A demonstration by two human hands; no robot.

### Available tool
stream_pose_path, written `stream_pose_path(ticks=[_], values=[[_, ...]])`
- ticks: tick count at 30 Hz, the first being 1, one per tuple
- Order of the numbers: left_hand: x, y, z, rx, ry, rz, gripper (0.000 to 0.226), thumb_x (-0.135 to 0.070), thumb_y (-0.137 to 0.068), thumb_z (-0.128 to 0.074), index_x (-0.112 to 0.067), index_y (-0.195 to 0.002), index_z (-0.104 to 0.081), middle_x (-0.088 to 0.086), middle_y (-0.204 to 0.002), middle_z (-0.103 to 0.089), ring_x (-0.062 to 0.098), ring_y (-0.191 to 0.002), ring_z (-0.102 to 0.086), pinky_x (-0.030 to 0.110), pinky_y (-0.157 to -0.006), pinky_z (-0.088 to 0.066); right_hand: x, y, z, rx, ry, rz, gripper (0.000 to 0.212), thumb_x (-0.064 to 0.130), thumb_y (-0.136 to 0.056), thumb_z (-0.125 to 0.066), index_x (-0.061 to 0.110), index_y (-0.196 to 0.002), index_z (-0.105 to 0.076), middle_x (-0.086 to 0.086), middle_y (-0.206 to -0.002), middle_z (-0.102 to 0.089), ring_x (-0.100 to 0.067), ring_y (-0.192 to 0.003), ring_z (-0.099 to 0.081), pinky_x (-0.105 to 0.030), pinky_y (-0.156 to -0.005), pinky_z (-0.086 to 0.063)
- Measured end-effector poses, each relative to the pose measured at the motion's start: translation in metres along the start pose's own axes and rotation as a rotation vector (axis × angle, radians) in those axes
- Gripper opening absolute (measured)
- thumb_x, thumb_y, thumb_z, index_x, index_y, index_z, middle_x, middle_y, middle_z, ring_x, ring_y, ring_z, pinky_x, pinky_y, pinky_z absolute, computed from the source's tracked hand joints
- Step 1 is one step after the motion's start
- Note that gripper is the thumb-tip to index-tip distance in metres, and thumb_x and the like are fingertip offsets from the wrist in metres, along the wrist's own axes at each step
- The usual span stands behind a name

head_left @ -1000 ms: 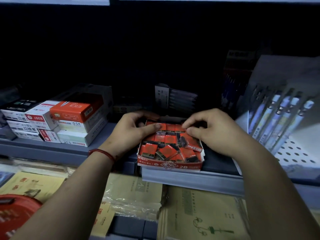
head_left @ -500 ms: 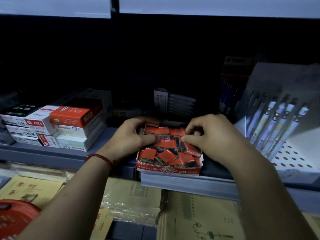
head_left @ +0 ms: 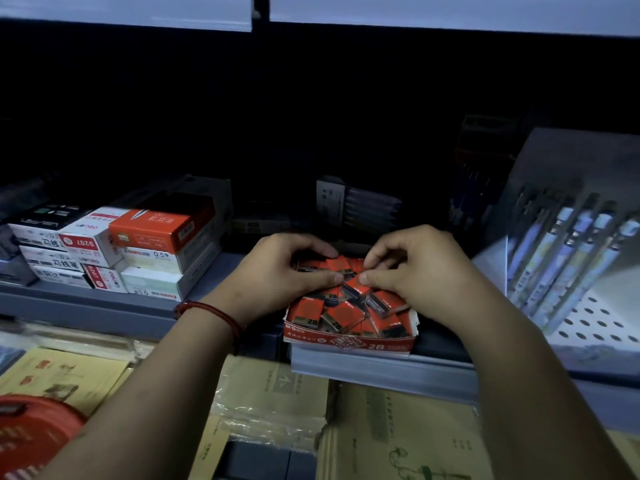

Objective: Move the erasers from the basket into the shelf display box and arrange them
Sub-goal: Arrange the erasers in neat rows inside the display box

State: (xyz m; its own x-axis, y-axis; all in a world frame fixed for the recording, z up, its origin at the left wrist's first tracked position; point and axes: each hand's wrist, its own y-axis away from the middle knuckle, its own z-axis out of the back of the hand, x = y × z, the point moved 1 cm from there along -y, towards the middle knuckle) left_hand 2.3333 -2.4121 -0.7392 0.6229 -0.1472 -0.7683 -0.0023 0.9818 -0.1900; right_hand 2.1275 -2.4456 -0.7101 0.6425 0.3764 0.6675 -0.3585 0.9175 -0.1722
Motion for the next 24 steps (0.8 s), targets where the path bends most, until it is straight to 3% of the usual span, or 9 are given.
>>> stream_pose_path(ticks=[5, 9, 13, 18, 21, 24], values=[[0.003, 0.001, -0.001, -0.027, 0.022, 0.018, 0.033, -0.043, -0.081, -0.079, -0.035, -0.112, -0.071, -0.014, -0.106, -0.071, -0.002, -0.089, -0.069, 0.022, -0.077, -0.060, 0.001, 0.000, -0.007, -0.059, 0.060, 0.026, 0.014, 0.032, -0.077, -0.083, 0.027, -0.073, -0.072, 0.008, -0.071, -0.067, -0.004, -0.065, -0.063, -0.024, -0.061, -0.053], [0.008, 0.003, 0.000, -0.064, 0.112, 0.071, 0.031, -0.041, -0.079, -0.081, -0.036, -0.108, -0.071, -0.009, -0.101, -0.072, 0.003, -0.081, -0.073, 0.024, -0.067, -0.061, -0.005, -0.001, 0.002, -0.040, -0.002, -0.019, 0.015, 0.033, -0.080, -0.081, 0.024, -0.070, -0.074, 0.007, -0.070, -0.070, -0.006, -0.068, -0.067, -0.027, -0.065, -0.055], [0.012, 0.004, 0.000, -0.091, 0.132, 0.075, 0.027, -0.036, -0.081, -0.081, -0.034, -0.106, -0.071, -0.004, -0.088, -0.073, 0.008, -0.070, -0.072, 0.029, -0.063, -0.060, -0.009, -0.002, 0.009, 0.011, -0.085, -0.005, 0.011, 0.019, -0.084, -0.077, 0.028, -0.078, -0.077, 0.005, -0.076, -0.071, -0.010, -0.068, -0.067, -0.025, -0.066, -0.053], [0.012, 0.005, -0.002, -0.028, 0.223, 0.065, 0.028, -0.018, -0.087, -0.076, -0.031, -0.111, -0.071, -0.002, -0.099, -0.074, 0.010, -0.081, -0.075, 0.029, -0.071, -0.063, 0.002, -0.005, 0.009, 0.209, -0.071, 0.035, 0.031, 0.002, -0.085, -0.069, 0.030, -0.094, -0.079, 0.018, -0.072, -0.068, 0.010, -0.053, -0.059, -0.007, -0.050, -0.042], [0.013, 0.004, -0.003, -0.040, 0.213, 0.071, 0.029, -0.015, -0.087, -0.075, -0.031, -0.111, -0.070, 0.000, -0.098, -0.075, 0.013, -0.080, -0.075, 0.033, -0.072, -0.063, 0.004, -0.007, 0.011, 0.269, -0.094, 0.016, 0.032, 0.002, -0.084, -0.071, 0.031, -0.097, -0.078, 0.010, -0.093, -0.072, 0.005, -0.064, -0.066, -0.013, -0.056, -0.049], [0.012, 0.004, -0.003, -0.052, 0.191, 0.068, 0.027, -0.016, -0.087, -0.075, -0.031, -0.109, -0.070, -0.001, -0.095, -0.075, 0.010, -0.078, -0.074, 0.028, -0.069, -0.062, 0.004, -0.007, 0.009, 0.297, -0.144, 0.019, 0.038, -0.003, -0.085, -0.069, 0.030, -0.101, -0.078, 0.010, -0.100, -0.072, -0.003, -0.078, -0.071, -0.020, -0.065, -0.057]])
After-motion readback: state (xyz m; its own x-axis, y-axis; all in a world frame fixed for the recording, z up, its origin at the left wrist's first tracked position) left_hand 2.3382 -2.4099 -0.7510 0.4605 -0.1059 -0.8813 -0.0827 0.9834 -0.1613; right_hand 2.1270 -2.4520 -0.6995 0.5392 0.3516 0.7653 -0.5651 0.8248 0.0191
